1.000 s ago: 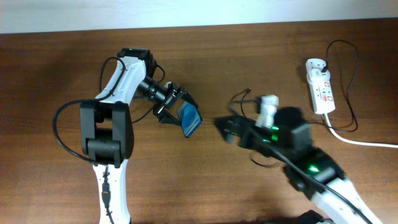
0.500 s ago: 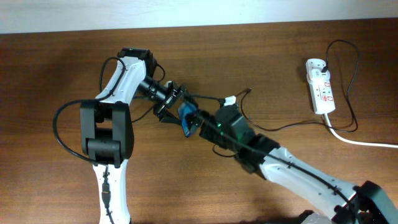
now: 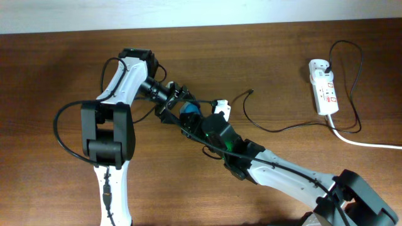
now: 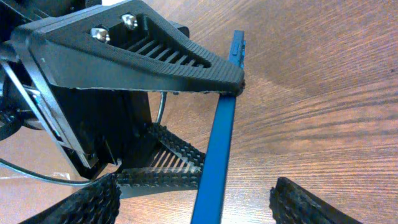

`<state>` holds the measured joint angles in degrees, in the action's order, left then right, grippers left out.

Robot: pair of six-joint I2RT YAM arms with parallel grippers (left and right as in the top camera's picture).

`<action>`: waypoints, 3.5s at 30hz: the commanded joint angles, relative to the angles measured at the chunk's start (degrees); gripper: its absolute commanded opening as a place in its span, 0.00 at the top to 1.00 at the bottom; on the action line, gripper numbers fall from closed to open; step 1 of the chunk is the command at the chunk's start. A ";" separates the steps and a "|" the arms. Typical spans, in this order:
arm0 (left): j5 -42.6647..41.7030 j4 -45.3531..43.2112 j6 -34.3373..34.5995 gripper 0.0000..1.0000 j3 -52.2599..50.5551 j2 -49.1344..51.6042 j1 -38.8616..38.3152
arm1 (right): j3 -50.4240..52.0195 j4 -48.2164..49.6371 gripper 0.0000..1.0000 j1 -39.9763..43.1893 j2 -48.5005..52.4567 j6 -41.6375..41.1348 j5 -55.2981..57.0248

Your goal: Plug charger to phone and switch on socket

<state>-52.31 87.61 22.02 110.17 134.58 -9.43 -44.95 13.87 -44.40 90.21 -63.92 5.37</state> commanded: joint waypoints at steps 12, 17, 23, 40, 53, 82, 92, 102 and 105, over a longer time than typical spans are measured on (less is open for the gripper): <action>-1.29 0.31 -1.16 0.27 1.11 0.39 -0.07 | -0.50 0.11 0.47 -1.29 2.97 0.17 3.28; -0.42 0.28 -1.16 0.27 1.11 0.39 -0.07 | -1.25 0.52 0.54 -1.29 3.06 0.20 3.34; -0.39 0.31 -1.16 0.27 1.11 0.39 -0.07 | -1.79 0.55 0.62 -1.29 3.08 0.20 4.76; -0.39 0.31 -1.14 0.20 1.11 0.39 -0.07 | -1.79 -0.96 0.92 -1.29 3.08 0.20 0.68; -0.44 9.16 -18.67 0.01 15.28 -0.76 6.08 | -1.79 -3.48 0.96 8.57 1.44 2.16 -9.07; 16.15 -51.39 44.37 0.01 -70.62 -72.59 6.21 | -1.77 -32.92 0.96 23.10 -24.00 1.79 -22.69; -3.32 -74.42 58.21 0.06 -70.60 -53.79 6.05 | -1.77 -23.17 0.96 22.75 -16.87 -22.67 -35.60; -0.44 -90.12 73.05 0.23 -70.60 -53.81 0.94 | -1.77 -13.49 0.96 13.22 -12.96 -30.05 -35.54; -0.42 -90.66 74.88 0.47 -70.60 -53.81 -0.28 | -1.77 -13.38 0.96 13.22 -12.96 -30.05 -35.08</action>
<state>-53.25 -2.79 93.91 39.31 80.49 -8.69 -45.60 -0.45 -31.07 77.32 -93.49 -30.39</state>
